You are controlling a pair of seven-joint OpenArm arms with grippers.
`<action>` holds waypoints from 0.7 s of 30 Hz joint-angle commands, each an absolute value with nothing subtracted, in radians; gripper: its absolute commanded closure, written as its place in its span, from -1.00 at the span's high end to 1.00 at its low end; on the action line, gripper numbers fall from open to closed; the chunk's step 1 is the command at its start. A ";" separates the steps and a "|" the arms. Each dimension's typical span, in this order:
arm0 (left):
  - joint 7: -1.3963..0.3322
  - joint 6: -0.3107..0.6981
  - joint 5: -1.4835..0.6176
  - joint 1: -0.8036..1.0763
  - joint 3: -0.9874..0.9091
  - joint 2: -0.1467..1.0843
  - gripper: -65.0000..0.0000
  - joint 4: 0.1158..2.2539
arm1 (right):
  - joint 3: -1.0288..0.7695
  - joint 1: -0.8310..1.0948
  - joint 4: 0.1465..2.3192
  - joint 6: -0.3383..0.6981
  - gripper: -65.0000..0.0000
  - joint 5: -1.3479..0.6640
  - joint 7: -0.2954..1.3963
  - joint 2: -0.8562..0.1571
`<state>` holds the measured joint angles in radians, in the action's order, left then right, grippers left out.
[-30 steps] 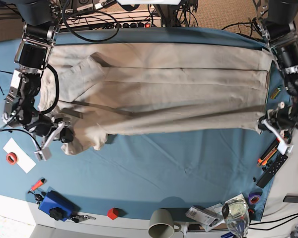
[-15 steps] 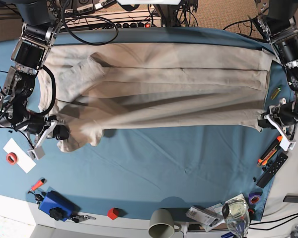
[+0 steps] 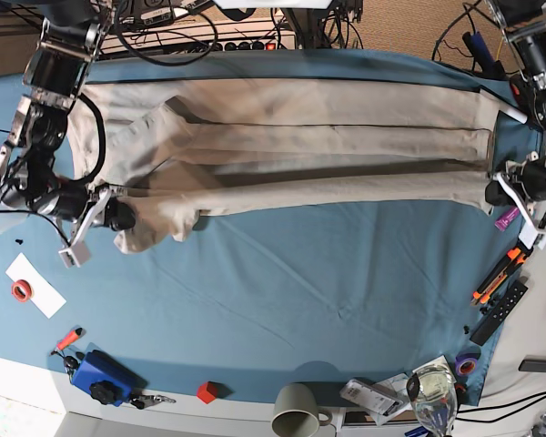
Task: Fold the T-shirt properly
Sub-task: 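Lift both hem corners and fold them over toward the collar fold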
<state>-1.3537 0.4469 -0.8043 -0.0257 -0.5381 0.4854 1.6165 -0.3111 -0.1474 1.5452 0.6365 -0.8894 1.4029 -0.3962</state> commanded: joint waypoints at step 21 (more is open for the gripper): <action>-1.353 0.469 -0.877 0.092 -0.633 0.509 -1.00 1.672 | -0.489 0.028 1.657 0.640 -1.00 -0.988 1.396 -0.413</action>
